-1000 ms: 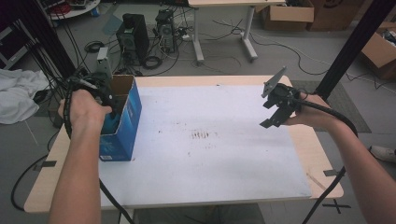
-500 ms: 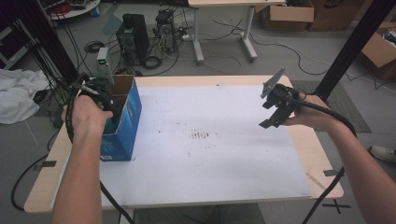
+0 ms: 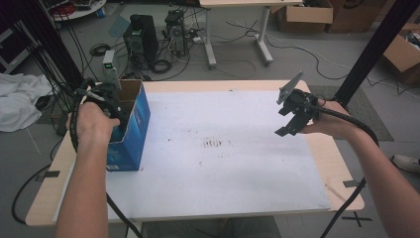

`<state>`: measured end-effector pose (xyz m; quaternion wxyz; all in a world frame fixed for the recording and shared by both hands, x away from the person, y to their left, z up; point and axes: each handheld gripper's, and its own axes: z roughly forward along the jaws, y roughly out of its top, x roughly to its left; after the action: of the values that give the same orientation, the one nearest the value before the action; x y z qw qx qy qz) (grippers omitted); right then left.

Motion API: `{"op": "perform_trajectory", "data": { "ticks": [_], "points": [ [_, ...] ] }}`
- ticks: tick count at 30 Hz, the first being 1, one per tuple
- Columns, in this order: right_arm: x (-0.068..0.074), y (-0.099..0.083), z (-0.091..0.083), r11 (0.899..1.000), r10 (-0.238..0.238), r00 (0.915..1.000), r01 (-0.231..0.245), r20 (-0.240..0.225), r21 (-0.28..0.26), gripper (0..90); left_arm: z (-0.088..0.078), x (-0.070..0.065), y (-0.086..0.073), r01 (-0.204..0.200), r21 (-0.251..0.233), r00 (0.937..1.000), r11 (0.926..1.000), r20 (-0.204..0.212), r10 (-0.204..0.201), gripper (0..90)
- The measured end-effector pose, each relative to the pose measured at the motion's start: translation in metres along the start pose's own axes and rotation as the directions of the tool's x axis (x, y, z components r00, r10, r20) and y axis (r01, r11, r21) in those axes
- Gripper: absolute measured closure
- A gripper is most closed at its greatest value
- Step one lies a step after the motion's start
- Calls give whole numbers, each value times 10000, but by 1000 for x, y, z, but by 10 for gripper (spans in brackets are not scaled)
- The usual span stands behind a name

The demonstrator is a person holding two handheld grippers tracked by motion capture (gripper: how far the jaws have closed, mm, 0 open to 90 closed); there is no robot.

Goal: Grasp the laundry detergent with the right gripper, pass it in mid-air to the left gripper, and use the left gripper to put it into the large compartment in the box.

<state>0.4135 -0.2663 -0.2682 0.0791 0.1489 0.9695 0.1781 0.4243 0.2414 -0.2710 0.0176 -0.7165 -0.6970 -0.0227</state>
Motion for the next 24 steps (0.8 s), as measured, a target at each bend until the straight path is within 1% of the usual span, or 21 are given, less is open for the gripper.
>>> {"op": "perform_trajectory", "data": {
  "ticks": [11, 24],
  "points": [
    [0, -1, 0, 10000, 13, 10000, -13, -18, 12, 221, 0, -2, 0, -139, -14, 9999, 9999, -100, 139, 381],
    [0, 0, 1, 10000, 32, 10000, -32, -63, 28, 221, 0, -1, 0, -135, -18, 9999, 9999, -56, 135, 380]
  ]
}}
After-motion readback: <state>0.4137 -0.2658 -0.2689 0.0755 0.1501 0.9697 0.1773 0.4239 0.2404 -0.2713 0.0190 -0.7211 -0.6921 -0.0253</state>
